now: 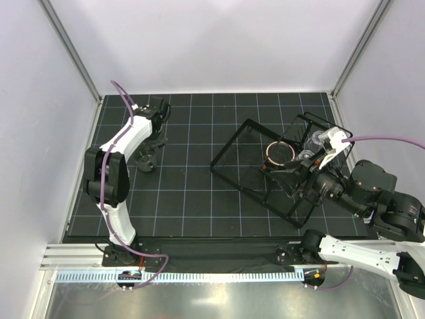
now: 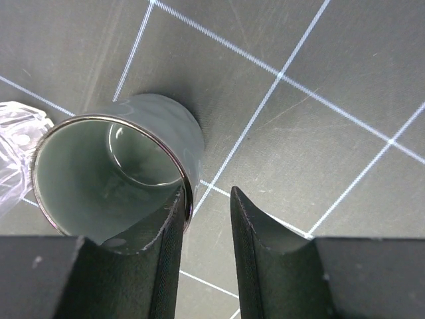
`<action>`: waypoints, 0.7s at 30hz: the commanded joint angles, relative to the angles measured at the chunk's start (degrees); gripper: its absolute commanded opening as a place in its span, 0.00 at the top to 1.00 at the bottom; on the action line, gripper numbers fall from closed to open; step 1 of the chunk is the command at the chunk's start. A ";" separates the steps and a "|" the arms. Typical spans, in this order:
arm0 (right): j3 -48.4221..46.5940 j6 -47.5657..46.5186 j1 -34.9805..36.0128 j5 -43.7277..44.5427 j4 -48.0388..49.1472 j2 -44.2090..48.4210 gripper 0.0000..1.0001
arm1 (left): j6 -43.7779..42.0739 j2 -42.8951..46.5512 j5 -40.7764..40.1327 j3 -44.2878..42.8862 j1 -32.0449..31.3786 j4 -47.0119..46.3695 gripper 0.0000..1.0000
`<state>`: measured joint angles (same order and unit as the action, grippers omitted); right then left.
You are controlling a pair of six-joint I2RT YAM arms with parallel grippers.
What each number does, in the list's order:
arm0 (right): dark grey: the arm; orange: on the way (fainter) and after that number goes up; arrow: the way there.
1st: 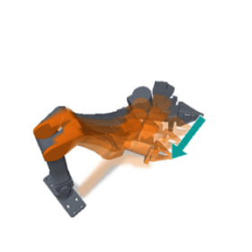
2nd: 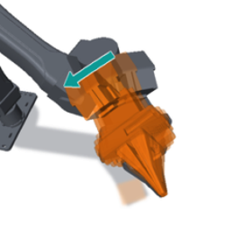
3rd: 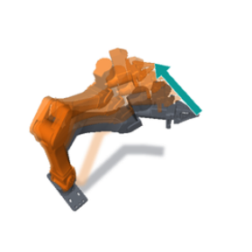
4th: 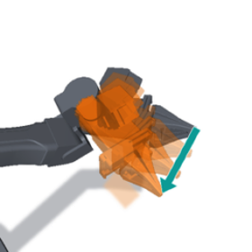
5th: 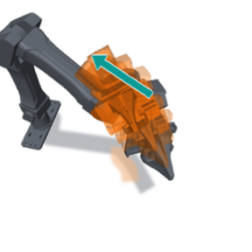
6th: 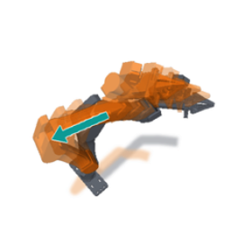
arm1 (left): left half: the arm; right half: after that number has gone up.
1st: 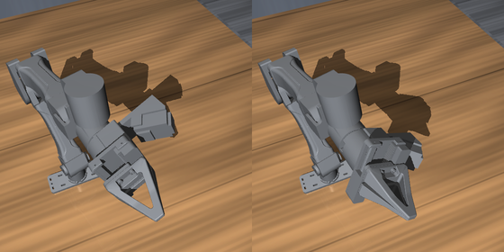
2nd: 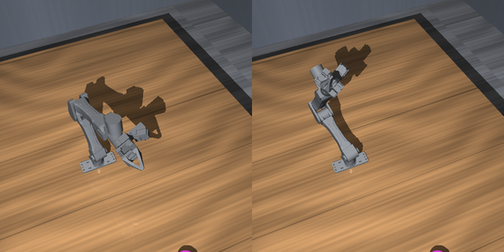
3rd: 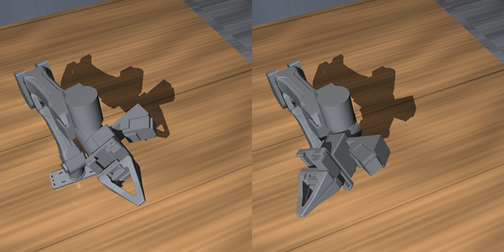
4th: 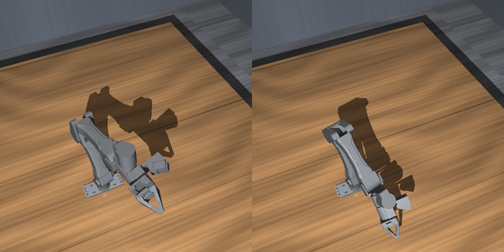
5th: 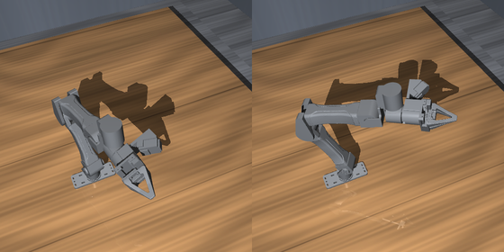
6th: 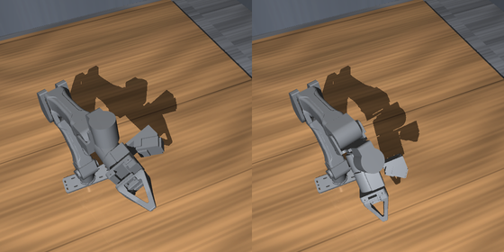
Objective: Load the cups into the dish rack
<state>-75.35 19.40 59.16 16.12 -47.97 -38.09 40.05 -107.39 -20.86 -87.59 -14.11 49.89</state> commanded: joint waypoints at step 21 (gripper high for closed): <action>0.21 -1.38 0.26 1.37 0.06 -0.93 0.37 | 1.60 14.22 4.79 12.96 -11.19 -2.08 0.99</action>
<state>-75.29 18.79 59.16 18.02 -48.53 -36.80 40.34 -100.64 -15.29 -76.03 -19.70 46.78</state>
